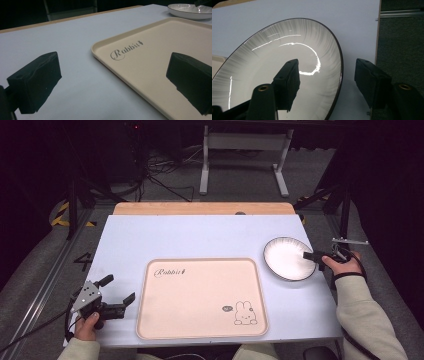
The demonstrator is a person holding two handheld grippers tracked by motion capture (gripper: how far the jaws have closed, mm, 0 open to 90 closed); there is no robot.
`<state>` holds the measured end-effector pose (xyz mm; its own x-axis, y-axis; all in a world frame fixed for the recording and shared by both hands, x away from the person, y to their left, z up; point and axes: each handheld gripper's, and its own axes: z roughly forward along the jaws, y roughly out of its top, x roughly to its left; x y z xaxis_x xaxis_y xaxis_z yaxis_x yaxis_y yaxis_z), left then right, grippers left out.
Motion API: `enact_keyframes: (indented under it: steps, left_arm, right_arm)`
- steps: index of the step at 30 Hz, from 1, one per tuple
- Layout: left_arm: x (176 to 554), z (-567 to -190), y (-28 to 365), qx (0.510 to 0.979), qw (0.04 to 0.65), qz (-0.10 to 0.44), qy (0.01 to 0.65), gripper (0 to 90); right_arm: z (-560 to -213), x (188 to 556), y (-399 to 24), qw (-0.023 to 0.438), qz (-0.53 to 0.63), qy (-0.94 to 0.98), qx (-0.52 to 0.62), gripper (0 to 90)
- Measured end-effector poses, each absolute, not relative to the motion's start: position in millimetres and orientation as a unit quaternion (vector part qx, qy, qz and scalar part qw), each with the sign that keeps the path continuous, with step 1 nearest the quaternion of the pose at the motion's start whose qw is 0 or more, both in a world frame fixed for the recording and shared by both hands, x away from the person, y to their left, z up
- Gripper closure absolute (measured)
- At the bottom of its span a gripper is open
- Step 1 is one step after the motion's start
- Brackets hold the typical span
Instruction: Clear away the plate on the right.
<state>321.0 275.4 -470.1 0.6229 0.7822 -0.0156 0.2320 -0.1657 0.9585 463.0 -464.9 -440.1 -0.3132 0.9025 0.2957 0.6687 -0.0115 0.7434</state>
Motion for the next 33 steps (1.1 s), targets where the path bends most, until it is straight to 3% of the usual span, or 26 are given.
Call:
enact_keyframes:
  steps: [15,26,33]
  left_arm:
    - [320.8,-470.1,275.1,0.720,0.541,0.255,0.352,0.2]
    - [320.8,-470.1,275.2,0.720,0.541,0.255,0.352,0.2]
    - [320.9,-470.0,275.3,0.721,0.540,0.256,0.351,0.2]
  right_arm:
    - [-447.3,463.2,-469.4,0.069,0.434,0.653,0.617,52.7]
    - [-449.0,465.8,-467.2,0.058,0.436,0.639,0.631,60.7]
    - [-450.1,466.8,-464.9,0.068,0.423,0.633,0.645,74.9]
